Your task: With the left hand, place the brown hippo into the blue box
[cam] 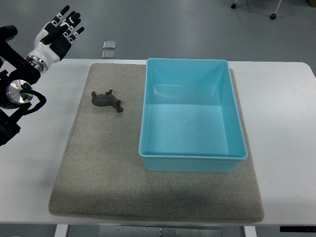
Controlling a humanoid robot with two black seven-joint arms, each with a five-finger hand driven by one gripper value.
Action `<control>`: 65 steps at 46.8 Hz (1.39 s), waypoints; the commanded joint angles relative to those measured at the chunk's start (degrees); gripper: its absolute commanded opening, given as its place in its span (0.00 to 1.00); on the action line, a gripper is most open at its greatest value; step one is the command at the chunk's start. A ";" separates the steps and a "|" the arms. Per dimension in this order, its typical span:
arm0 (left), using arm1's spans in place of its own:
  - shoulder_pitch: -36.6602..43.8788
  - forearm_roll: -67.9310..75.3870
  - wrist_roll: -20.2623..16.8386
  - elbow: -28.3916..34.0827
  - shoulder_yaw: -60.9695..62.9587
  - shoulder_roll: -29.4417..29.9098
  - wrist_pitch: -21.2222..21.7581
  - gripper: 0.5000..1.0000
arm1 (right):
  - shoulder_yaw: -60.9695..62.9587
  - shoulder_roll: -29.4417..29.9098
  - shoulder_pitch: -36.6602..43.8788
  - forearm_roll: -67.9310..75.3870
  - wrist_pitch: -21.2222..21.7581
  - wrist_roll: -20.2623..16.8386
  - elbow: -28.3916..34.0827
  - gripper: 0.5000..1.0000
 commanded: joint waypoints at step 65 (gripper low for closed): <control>-2.17 49.56 0.53 -15.54 10.37 15.11 -13.87 0.80 | 0.00 0.00 0.00 0.00 0.00 0.00 0.00 0.87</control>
